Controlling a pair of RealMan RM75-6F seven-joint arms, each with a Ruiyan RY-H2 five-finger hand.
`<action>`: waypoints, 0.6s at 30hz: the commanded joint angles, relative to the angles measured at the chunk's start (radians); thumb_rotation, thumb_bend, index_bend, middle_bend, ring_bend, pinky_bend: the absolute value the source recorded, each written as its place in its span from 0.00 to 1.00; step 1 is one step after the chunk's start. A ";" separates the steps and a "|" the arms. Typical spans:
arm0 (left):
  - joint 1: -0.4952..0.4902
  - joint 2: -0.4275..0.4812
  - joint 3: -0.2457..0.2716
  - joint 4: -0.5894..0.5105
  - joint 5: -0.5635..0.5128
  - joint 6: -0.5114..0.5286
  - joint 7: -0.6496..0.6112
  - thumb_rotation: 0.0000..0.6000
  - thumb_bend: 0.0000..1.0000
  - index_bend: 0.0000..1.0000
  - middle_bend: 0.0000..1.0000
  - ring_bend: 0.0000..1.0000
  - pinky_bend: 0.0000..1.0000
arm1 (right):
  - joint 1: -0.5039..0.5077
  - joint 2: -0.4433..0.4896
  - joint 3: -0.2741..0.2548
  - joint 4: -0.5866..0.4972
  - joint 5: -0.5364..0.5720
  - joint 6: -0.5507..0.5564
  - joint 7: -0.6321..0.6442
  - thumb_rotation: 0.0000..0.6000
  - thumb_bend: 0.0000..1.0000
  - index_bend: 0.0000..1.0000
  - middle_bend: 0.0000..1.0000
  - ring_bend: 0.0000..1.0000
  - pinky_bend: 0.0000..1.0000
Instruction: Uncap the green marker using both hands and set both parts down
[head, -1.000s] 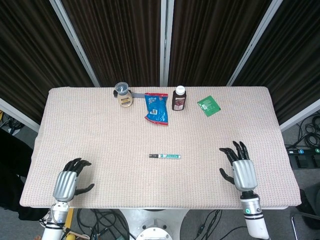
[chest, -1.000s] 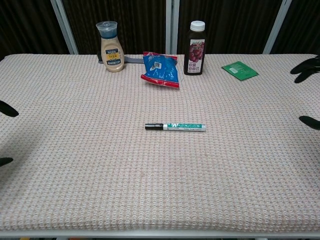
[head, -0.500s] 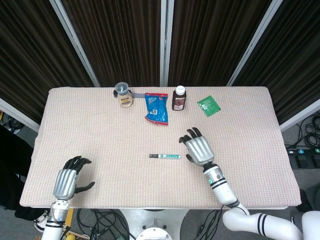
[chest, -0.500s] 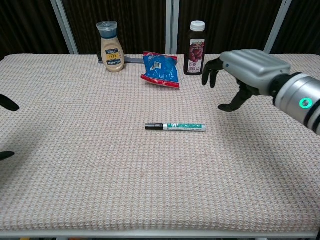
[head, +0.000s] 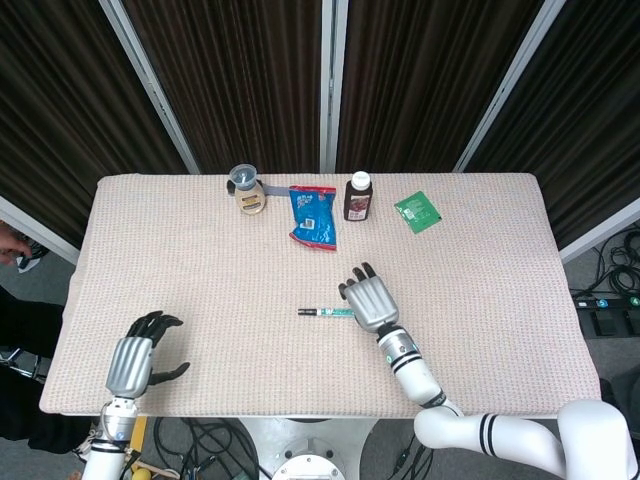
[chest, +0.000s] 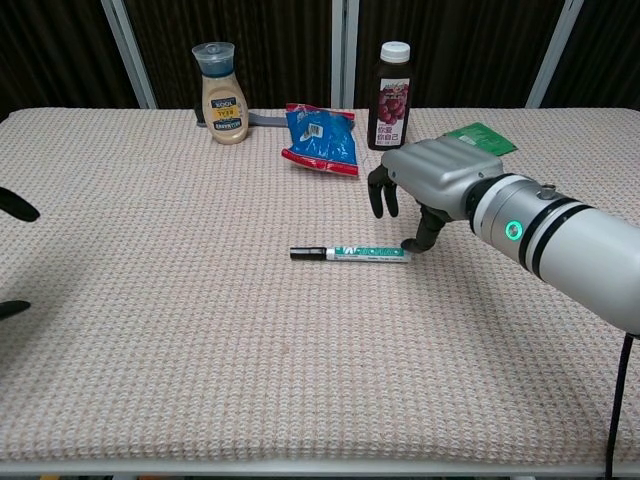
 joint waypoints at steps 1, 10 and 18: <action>-0.001 0.000 0.000 0.004 0.000 0.000 -0.005 1.00 0.10 0.30 0.28 0.16 0.20 | 0.019 -0.017 -0.015 0.009 0.043 0.009 -0.026 1.00 0.14 0.45 0.43 0.17 0.14; -0.002 -0.002 0.001 0.009 -0.003 -0.002 -0.010 1.00 0.10 0.30 0.28 0.16 0.20 | 0.045 -0.043 -0.034 0.039 0.075 0.031 -0.014 1.00 0.14 0.46 0.44 0.17 0.14; -0.001 -0.003 0.003 0.017 -0.004 0.000 -0.019 1.00 0.10 0.30 0.28 0.16 0.20 | 0.063 -0.060 -0.049 0.065 0.092 0.043 -0.009 1.00 0.15 0.48 0.45 0.18 0.14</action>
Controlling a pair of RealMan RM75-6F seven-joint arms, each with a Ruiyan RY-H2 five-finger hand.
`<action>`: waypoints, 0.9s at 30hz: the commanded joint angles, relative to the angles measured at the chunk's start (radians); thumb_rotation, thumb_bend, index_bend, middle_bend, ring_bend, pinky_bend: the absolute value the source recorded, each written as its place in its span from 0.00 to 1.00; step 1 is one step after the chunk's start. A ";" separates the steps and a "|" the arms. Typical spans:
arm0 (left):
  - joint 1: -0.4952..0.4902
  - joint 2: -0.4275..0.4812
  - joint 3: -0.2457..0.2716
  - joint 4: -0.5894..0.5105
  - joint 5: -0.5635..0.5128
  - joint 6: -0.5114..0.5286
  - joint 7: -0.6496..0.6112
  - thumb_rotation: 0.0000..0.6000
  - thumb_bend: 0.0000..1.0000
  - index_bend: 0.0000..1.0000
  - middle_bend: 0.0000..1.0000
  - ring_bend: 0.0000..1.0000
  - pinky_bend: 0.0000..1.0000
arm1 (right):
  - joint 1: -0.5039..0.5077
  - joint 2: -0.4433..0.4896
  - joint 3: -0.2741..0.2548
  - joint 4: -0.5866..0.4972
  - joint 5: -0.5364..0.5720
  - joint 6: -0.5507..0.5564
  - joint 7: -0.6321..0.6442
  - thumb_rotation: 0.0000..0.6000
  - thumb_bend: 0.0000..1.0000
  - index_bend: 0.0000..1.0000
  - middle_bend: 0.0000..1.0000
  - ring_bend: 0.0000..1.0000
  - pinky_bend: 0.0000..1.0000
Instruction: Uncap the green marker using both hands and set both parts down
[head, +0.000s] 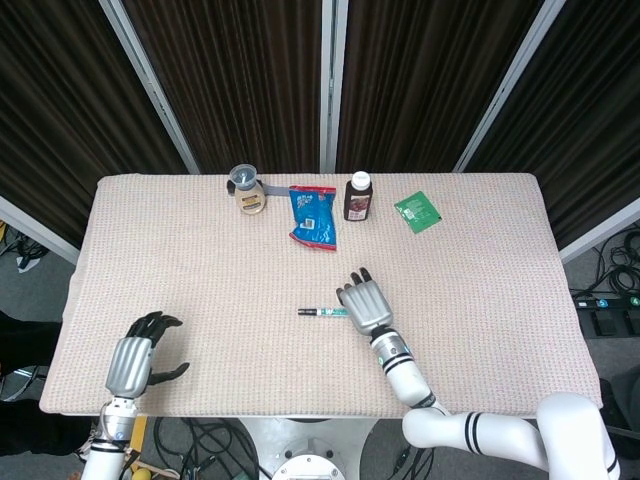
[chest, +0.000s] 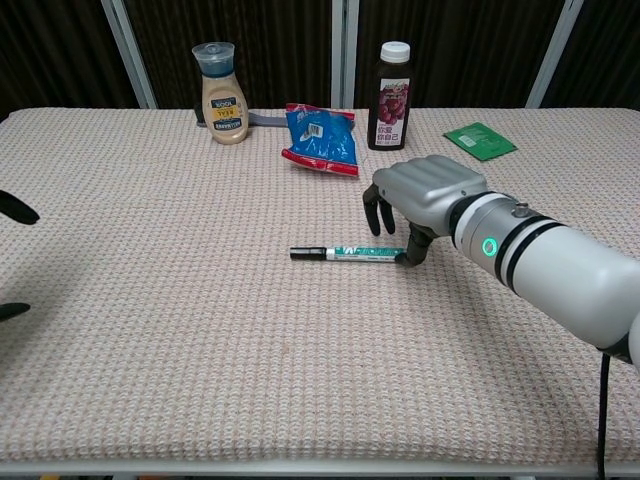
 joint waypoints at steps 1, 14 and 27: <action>0.001 0.000 0.000 0.001 0.000 0.001 -0.002 1.00 0.10 0.30 0.28 0.16 0.20 | 0.007 -0.006 -0.004 0.009 0.012 0.000 -0.004 1.00 0.15 0.48 0.45 0.18 0.14; 0.001 -0.002 0.002 0.010 -0.004 -0.001 -0.009 1.00 0.10 0.30 0.28 0.16 0.20 | 0.033 -0.030 -0.016 0.043 0.037 0.001 0.007 1.00 0.15 0.50 0.47 0.21 0.14; 0.001 -0.005 0.003 0.016 -0.008 -0.005 -0.013 1.00 0.10 0.30 0.28 0.16 0.20 | 0.042 -0.041 -0.030 0.063 0.046 0.004 0.014 1.00 0.16 0.53 0.49 0.23 0.14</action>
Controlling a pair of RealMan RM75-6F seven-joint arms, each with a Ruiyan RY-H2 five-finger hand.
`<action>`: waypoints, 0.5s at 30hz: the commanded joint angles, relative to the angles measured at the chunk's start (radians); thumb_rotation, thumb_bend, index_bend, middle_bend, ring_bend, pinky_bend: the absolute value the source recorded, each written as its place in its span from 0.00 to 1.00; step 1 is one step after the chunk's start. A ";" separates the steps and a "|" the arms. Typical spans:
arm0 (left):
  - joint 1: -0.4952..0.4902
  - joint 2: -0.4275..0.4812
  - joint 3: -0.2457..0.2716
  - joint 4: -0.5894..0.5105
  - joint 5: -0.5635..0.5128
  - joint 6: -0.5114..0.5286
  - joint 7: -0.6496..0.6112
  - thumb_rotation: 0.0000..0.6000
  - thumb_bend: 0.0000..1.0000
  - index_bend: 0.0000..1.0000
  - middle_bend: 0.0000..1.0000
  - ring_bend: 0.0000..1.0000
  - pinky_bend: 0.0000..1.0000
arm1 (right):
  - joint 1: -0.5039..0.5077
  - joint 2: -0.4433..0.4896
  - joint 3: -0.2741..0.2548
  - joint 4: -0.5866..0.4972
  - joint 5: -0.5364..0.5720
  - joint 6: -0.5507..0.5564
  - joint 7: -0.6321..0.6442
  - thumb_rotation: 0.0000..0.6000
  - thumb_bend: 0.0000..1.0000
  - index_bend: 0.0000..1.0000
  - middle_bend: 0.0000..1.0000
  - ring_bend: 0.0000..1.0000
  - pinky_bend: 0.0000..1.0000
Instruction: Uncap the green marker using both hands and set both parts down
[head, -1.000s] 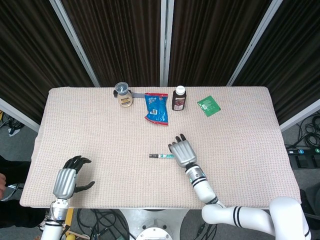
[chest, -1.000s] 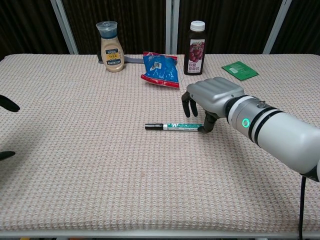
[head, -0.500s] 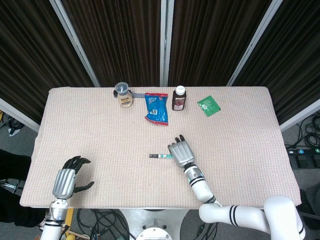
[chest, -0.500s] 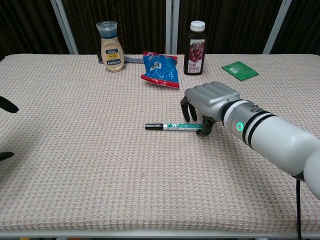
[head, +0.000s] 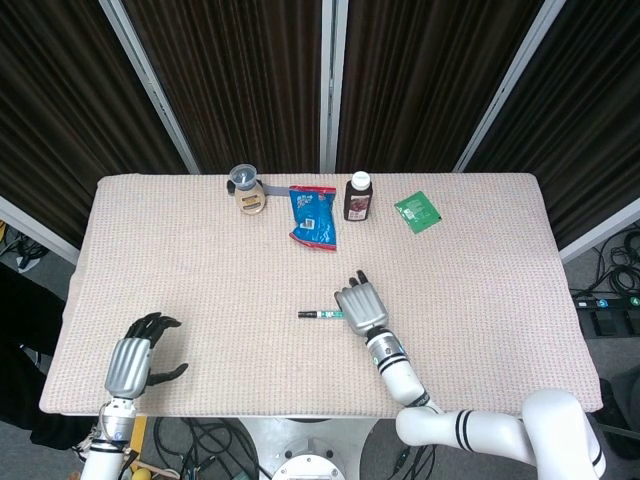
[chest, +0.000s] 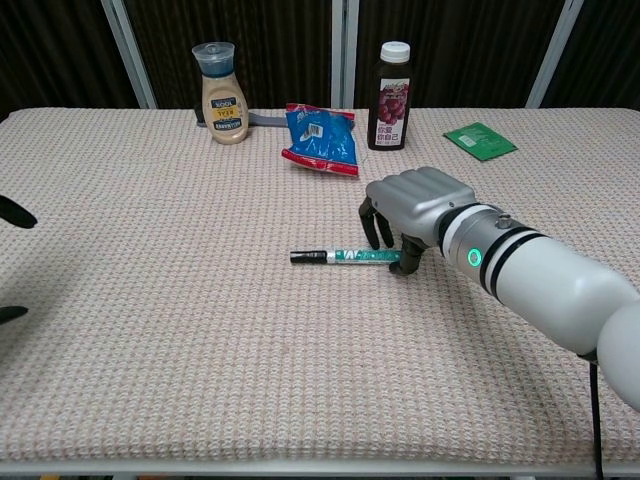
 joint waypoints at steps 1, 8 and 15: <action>0.000 -0.001 0.000 0.001 -0.001 -0.001 0.000 1.00 0.10 0.30 0.28 0.16 0.20 | 0.002 -0.002 -0.001 0.004 0.003 0.000 0.001 1.00 0.16 0.53 0.49 0.23 0.14; 0.000 -0.003 0.001 0.004 -0.001 -0.003 0.001 1.00 0.10 0.30 0.28 0.16 0.20 | 0.008 -0.008 -0.003 0.013 0.009 0.001 0.001 1.00 0.16 0.53 0.49 0.23 0.14; 0.001 -0.003 0.003 0.005 -0.003 -0.004 -0.001 1.00 0.10 0.30 0.28 0.16 0.20 | 0.013 -0.015 -0.005 0.021 0.021 0.001 -0.003 1.00 0.16 0.53 0.51 0.25 0.14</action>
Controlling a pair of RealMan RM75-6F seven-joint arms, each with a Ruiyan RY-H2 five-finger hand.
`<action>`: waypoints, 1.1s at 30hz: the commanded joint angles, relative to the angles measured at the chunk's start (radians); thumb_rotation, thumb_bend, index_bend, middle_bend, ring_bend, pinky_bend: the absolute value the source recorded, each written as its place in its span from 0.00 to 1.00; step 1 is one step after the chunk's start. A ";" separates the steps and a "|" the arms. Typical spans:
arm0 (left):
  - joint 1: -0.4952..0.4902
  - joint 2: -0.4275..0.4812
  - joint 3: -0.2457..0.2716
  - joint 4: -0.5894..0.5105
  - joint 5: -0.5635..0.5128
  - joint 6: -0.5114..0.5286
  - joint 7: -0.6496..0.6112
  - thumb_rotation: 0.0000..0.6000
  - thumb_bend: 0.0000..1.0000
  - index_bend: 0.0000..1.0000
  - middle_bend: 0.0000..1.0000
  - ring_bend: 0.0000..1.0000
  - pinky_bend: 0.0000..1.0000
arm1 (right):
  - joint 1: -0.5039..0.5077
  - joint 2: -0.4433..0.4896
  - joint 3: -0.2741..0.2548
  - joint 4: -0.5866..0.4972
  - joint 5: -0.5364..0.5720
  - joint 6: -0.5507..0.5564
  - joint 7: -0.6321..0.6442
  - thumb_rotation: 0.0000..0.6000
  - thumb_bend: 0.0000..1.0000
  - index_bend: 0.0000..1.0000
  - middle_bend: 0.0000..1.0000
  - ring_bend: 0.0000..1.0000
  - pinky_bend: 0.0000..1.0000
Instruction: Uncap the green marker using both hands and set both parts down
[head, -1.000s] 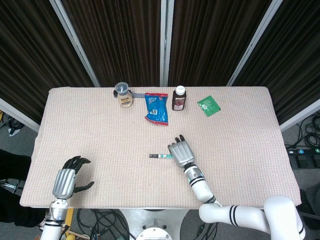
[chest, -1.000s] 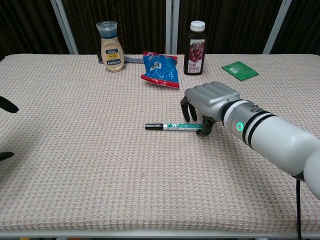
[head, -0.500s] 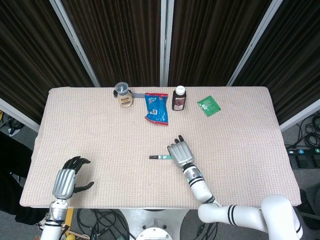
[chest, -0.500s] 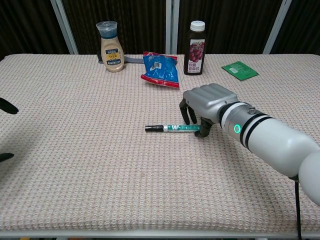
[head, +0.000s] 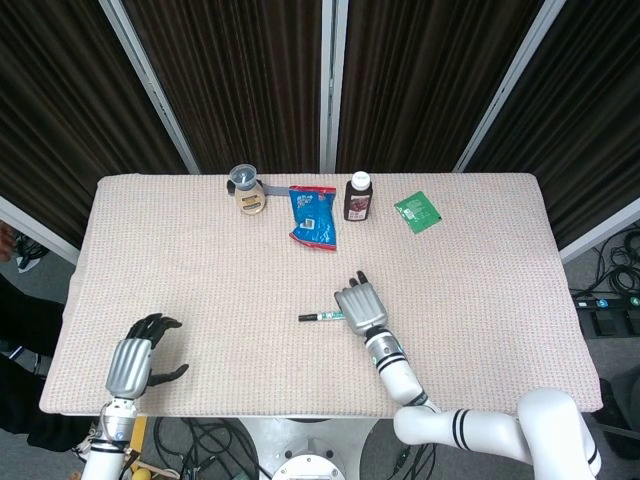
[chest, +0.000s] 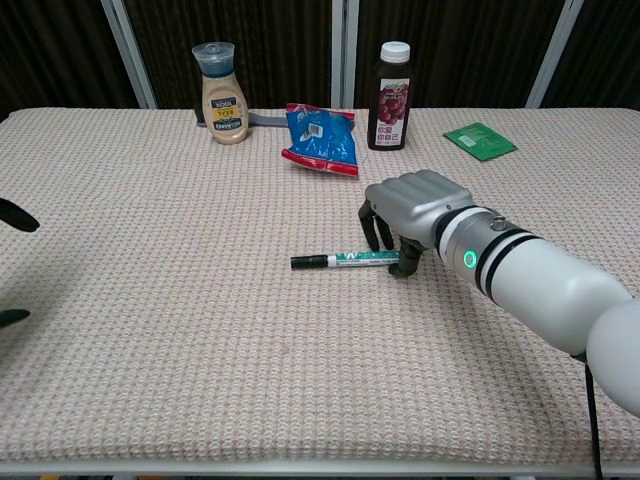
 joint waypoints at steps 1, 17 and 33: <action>0.001 0.000 0.001 0.001 -0.001 0.000 -0.002 1.00 0.10 0.30 0.28 0.16 0.20 | 0.001 -0.001 -0.002 0.002 0.001 0.002 -0.001 1.00 0.16 0.53 0.51 0.25 0.14; -0.003 -0.002 0.003 0.005 -0.002 -0.010 -0.006 1.00 0.10 0.30 0.28 0.16 0.20 | -0.022 0.021 0.001 -0.006 -0.051 0.048 0.056 1.00 0.22 0.62 0.59 0.30 0.16; -0.177 0.030 -0.125 -0.147 -0.026 -0.168 0.089 1.00 0.13 0.31 0.28 0.16 0.26 | -0.074 0.142 0.063 -0.128 -0.119 0.145 0.155 1.00 0.22 0.64 0.61 0.32 0.19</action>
